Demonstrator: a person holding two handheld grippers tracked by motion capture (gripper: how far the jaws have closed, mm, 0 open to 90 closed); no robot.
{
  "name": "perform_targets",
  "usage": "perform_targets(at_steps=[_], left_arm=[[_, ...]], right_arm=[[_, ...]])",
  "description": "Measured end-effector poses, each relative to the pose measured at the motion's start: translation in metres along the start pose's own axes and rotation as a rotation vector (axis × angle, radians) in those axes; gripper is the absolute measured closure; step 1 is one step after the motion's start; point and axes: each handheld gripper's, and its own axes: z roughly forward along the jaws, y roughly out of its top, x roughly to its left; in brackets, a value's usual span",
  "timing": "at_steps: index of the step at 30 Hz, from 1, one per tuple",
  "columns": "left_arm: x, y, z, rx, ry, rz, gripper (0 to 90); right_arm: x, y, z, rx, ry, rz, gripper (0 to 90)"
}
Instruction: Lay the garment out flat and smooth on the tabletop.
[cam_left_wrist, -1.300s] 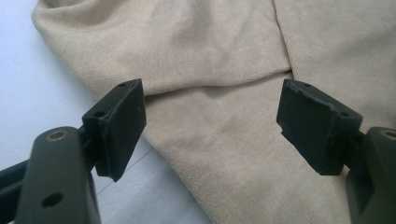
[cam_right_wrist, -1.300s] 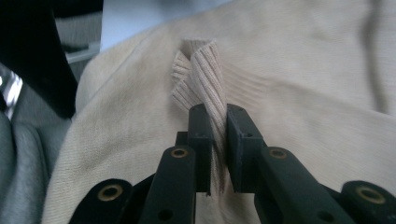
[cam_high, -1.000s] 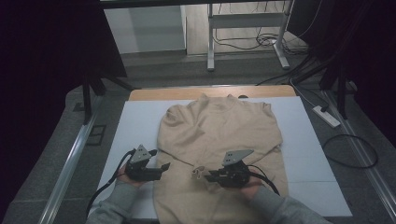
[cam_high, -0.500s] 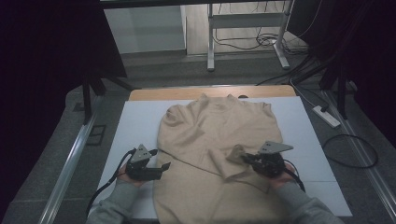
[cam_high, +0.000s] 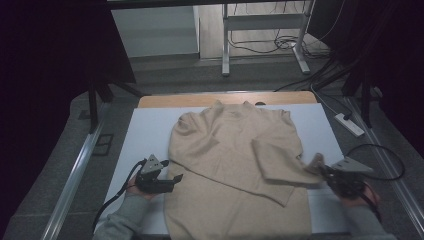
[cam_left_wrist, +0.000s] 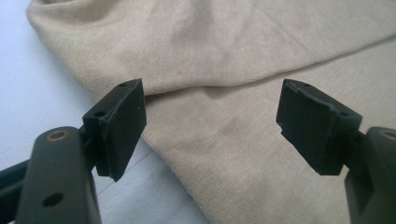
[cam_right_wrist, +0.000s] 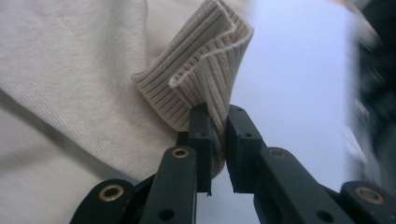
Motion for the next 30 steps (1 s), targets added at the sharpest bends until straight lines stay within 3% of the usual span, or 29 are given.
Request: perform_targets(at_steps=[6,8,11,14,17,20,21,22,25,28,30], left_arm=[[0.001,0.000,0.001,-0.002,0.001,-0.007,24.2],[0.001,0.001,0.001,-0.007,0.002,-0.012,24.2],[0.002,0.001,0.001,-0.008,0.004,-0.015,24.2],[0.001,0.001,0.002,-0.007,0.004,-0.012,24.2],[0.001,0.001,0.001,-0.008,0.004,-0.010,24.2],[0.001,0.001,0.001,-0.008,0.002,-0.010,24.2],[0.001,0.001,0.001,-0.008,0.002,-0.010,24.2],[0.001,0.001,0.001,-0.006,0.001,-0.007,24.2],[0.001,0.001,0.001,-0.005,0.000,-0.008,24.2],[0.001,0.001,0.002,-0.002,0.000,-0.008,24.2],[0.001,0.001,0.003,0.001,0.000,-0.007,24.2]], right_arm=[[-0.040,-0.043,-0.029,0.103,-0.164,0.151,77.9],[-0.043,-0.046,-0.033,0.123,-0.204,0.136,64.3],[-0.035,-0.036,-0.037,0.079,-0.298,0.077,45.8],[-0.022,-0.016,-0.039,0.005,-0.305,0.036,37.7],[-0.008,0.004,-0.039,-0.063,-0.267,-0.010,37.0],[0.004,0.021,-0.032,-0.087,-0.183,-0.053,37.3],[0.004,0.021,-0.032,-0.087,-0.183,-0.053,37.3],[0.012,0.035,-0.019,-0.083,-0.079,-0.097,38.0],[0.015,0.046,0.003,-0.051,0.034,-0.128,37.1],[0.012,0.050,0.033,0.018,0.177,-0.083,34.5],[0.009,0.048,0.050,0.074,0.223,-0.082,30.8]])
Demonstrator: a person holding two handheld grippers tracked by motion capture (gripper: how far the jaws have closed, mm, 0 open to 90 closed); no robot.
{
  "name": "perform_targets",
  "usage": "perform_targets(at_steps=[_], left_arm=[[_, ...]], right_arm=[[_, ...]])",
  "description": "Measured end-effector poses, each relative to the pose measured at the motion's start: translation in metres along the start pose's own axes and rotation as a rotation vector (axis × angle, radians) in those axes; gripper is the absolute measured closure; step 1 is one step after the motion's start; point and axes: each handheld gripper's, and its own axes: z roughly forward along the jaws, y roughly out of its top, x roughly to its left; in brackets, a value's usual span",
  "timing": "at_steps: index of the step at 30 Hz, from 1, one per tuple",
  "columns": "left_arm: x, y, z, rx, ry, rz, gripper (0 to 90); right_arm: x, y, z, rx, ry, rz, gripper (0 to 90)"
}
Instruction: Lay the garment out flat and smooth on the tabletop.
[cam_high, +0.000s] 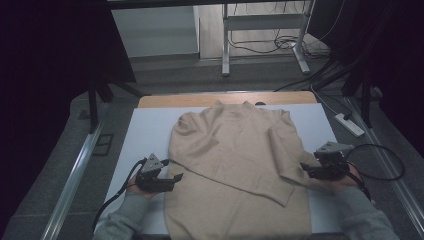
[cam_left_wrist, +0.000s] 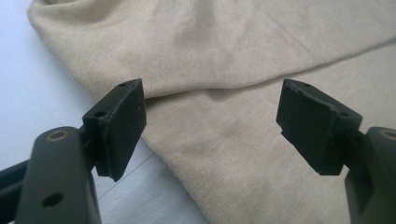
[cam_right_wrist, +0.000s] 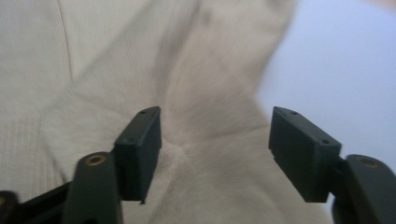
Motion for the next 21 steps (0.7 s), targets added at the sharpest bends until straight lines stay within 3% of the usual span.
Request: perform_targets(at_steps=[7,11,14,16,18,21], left_arm=[[0.000,0.000,0.001,0.004,-0.003,0.002,24.2],[-0.001,0.000,0.001,0.006,-0.005,0.002,24.3],[0.000,0.000,0.001,0.006,-0.003,0.002,24.3],[-0.001,0.000,0.001,0.005,-0.002,0.003,24.3],[-0.001,0.000,0.001,0.004,-0.001,0.003,24.3],[-0.001,0.000,0.001,0.004,-0.001,0.004,24.3]], right_arm=[[-0.024,-0.010,0.021,0.065,-0.042,0.049,28.8],[-0.039,-0.018,0.022,0.044,-0.016,0.095,31.2],[-0.045,-0.020,0.022,0.032,0.054,0.117,45.2],[-0.045,-0.019,0.020,0.034,0.073,0.107,67.5],[-0.041,-0.017,0.018,0.049,0.053,0.074,79.0],[-0.036,-0.014,0.012,0.061,-0.009,0.026,82.2]])
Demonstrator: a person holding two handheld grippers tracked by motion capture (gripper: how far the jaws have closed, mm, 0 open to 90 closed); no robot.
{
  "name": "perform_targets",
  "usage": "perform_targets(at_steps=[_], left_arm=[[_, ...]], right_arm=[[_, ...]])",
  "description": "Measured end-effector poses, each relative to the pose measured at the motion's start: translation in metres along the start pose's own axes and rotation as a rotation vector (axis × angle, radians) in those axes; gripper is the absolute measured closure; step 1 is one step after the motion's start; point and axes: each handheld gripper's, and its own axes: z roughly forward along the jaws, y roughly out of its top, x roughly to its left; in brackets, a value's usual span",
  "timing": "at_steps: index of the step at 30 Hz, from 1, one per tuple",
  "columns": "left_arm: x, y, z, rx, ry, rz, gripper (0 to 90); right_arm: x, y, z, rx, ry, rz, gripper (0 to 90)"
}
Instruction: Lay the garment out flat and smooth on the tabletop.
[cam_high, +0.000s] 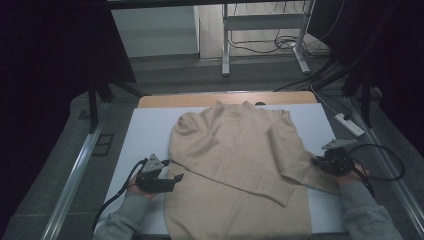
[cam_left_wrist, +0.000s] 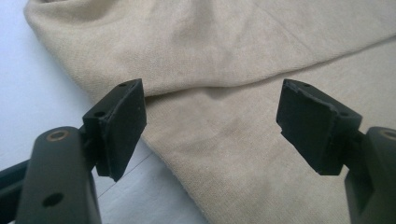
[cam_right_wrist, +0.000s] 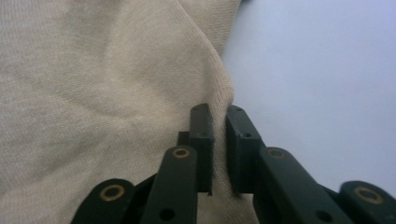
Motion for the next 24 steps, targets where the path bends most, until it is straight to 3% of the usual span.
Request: perform_targets(at_steps=[4,5,6,7,11,15,19,21,23,24], left_arm=[[0.000,0.000,0.000,0.000,0.000,0.000,24.3],[0.000,0.000,0.000,0.000,0.000,0.000,24.3],[0.000,0.000,0.000,0.000,0.000,0.000,24.3],[0.000,0.000,0.000,0.000,0.000,0.000,24.3],[0.000,0.000,0.000,-0.002,0.000,0.001,24.3],[0.001,0.000,0.000,-0.001,-0.002,-0.001,24.4],[0.001,0.001,0.000,0.000,-0.002,0.000,24.4],[0.000,0.001,0.000,-0.001,-0.002,0.003,24.4],[0.000,0.002,0.001,-0.002,-0.003,0.002,24.4],[0.001,0.002,0.001,-0.001,-0.003,0.002,24.5]], right_arm=[[-0.004,-0.003,-0.015,-0.044,-0.081,0.026,82.4],[-0.004,-0.003,-0.015,-0.044,-0.081,0.026,82.4],[-0.010,-0.008,-0.025,-0.057,-0.157,0.056,82.5],[-0.014,-0.011,-0.029,-0.052,-0.196,0.075,82.5],[-0.041,-0.032,-0.042,0.035,-0.355,0.182,82.5],[-0.064,-0.062,-0.051,0.131,-0.463,0.273,82.5],[-0.077,-0.078,-0.061,0.193,-0.513,0.321,80.9],[-0.077,-0.079,-0.063,0.205,-0.544,0.311,72.4],[-0.073,-0.075,-0.063,0.175,-0.560,0.290,56.7],[-0.068,-0.070,-0.064,0.130,-0.541,0.279,54.9]])
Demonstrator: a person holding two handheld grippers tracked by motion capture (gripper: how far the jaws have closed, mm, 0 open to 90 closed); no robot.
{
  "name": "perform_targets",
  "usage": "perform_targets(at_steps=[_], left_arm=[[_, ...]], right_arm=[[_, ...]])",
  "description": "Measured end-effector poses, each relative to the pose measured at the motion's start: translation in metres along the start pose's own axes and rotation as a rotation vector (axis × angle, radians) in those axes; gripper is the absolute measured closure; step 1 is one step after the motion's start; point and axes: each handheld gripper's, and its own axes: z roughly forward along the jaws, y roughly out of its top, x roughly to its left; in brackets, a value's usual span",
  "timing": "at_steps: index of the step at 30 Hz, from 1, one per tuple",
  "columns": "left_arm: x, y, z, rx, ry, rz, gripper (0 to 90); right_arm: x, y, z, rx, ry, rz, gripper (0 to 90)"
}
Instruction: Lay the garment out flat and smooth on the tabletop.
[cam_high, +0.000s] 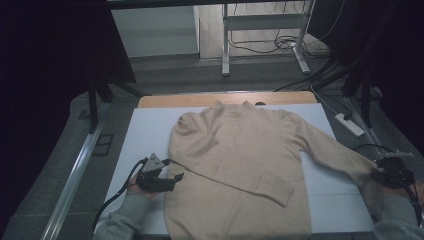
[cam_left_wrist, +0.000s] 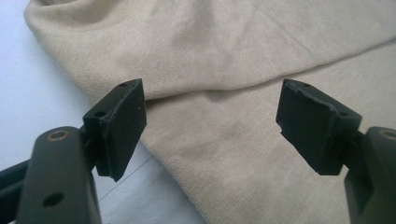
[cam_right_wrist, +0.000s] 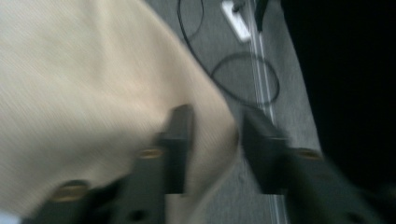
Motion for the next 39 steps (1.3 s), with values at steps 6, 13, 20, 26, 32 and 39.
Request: perform_targets(at_steps=[6,13,20,26,32,39], left_arm=[[0.000,0.000,0.000,-0.001,-0.001,0.002,24.4],[0.000,0.000,0.001,0.003,-0.001,0.004,24.5],[-0.001,0.000,0.001,0.005,-0.001,0.005,24.5],[-0.001,0.000,0.001,0.003,-0.002,0.007,24.5],[-0.001,0.000,0.000,0.002,-0.001,0.008,24.4],[-0.001,0.001,0.000,0.001,0.000,0.009,24.4]], right_arm=[[0.050,0.027,-0.020,-0.173,0.274,-0.069,44.8],[0.122,0.040,-0.023,-0.200,0.549,-0.213,44.3],[0.161,0.046,-0.043,-0.255,0.744,-0.269,44.3],[0.192,0.041,-0.049,-0.199,0.809,-0.367,43.0],[0.214,0.035,-0.048,-0.137,0.818,-0.440,48.0],[0.232,0.036,-0.060,-0.157,0.845,-0.495,78.9]])
